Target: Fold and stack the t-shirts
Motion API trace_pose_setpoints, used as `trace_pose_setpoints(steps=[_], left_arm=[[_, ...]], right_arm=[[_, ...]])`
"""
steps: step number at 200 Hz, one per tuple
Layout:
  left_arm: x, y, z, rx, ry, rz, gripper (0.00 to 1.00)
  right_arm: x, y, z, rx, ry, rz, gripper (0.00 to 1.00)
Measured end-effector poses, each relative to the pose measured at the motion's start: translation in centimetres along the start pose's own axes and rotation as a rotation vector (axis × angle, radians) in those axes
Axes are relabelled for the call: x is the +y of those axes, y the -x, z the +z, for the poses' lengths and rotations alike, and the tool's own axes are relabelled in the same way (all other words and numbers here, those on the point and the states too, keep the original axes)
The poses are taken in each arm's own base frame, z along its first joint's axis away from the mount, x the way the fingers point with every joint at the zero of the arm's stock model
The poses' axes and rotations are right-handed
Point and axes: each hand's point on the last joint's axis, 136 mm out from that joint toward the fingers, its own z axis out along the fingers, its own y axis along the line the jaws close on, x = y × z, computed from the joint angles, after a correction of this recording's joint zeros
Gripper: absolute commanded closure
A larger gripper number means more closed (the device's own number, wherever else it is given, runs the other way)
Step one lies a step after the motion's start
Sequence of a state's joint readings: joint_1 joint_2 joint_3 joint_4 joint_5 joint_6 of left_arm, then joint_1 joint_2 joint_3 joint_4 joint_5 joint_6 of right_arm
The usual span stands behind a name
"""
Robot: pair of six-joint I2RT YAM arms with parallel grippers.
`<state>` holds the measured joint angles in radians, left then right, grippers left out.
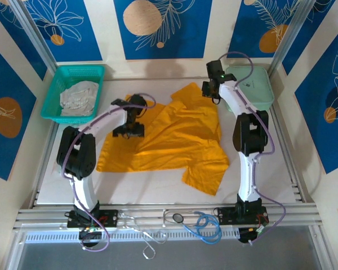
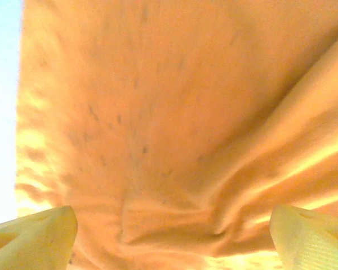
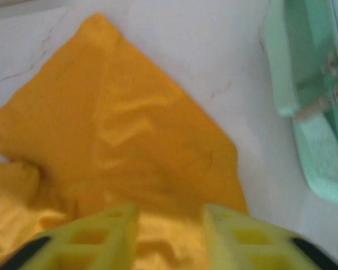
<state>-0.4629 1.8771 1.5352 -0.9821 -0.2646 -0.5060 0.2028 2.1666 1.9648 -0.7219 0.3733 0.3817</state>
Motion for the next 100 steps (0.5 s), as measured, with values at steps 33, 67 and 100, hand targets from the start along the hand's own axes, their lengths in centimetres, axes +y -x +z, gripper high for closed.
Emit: trace_pose_setpoints(steps=[33,67,100], left_arm=[[-1.0,7.4,-3.9,-0.175,-0.034,-0.018,0.32],[-1.4,11.4,1.2,-0.156,-0.026,-0.04,0.39],[-1.4,13.5,8.1,-0.094,0.007,-0.069,0.39]], right_arm=[[-0.2,-4.0,-0.6,0.094,0.033,0.064,1.0],[-0.4,-8.4,0.8,0.21,0.024,0.097,1.0],[-0.4,-9.4,1.5,0.241,0.014,0.119,1.0]])
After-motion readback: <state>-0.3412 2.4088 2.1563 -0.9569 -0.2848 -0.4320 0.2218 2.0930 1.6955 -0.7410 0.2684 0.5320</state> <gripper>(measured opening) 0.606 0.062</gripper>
